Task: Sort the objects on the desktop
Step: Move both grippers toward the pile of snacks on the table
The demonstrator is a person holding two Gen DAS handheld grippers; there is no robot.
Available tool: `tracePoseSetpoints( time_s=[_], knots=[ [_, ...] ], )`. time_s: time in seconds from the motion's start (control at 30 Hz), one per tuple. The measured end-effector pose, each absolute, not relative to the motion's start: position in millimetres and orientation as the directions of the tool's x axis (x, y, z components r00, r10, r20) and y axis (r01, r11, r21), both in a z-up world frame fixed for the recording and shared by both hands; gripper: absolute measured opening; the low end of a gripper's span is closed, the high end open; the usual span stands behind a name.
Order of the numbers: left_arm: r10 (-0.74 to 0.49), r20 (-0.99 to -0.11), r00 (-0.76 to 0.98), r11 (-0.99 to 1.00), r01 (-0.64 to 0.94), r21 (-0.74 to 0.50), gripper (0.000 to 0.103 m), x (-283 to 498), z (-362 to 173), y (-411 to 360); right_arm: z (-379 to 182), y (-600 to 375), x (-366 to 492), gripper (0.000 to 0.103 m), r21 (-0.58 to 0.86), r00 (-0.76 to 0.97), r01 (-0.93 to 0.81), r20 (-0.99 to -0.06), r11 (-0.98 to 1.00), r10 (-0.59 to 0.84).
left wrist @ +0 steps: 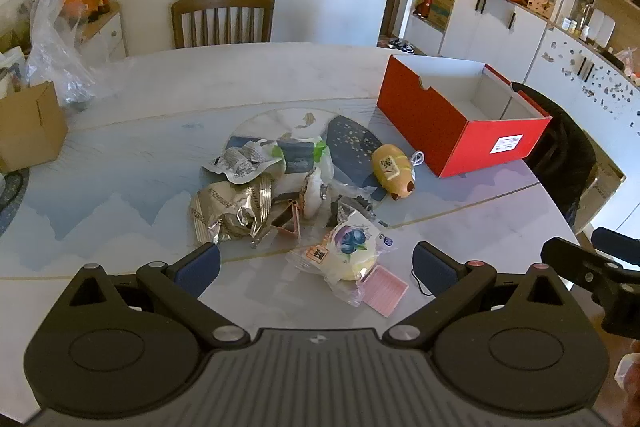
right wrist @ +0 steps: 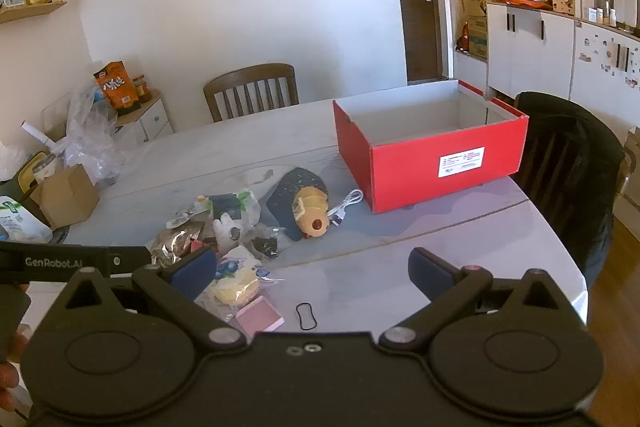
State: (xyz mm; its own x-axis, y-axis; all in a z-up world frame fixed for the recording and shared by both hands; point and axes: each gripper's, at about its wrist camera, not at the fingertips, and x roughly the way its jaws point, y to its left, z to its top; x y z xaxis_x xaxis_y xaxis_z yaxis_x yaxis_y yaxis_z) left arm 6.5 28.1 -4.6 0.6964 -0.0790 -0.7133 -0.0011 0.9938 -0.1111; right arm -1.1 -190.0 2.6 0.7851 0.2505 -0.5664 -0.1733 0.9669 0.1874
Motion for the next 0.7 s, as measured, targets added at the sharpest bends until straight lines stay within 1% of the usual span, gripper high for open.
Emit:
tracePoseSetpoints(
  time_s=[0.2,0.53,0.7],
  knots=[
    [-0.091,-0.708,0.700,0.993,0.007,-0.121,0.103,8,-5,33,2,-183,-1,0.102,0.182,0.783,-0.192,-0.564,0.964,0.262],
    [-0.097,-0.709,0.699,0.991,0.003,-0.132,0.103,12,-5,44,8,-167,-4,0.102,0.159,0.802,-0.249,-0.519,0.955,0.295],
    [-0.101,-0.718,0.689,0.990,-0.003,-0.142,0.103,15,-8,51,7,-160,-2,0.102,0.167,0.788,-0.261,-0.532,0.951,0.310]
  ],
)
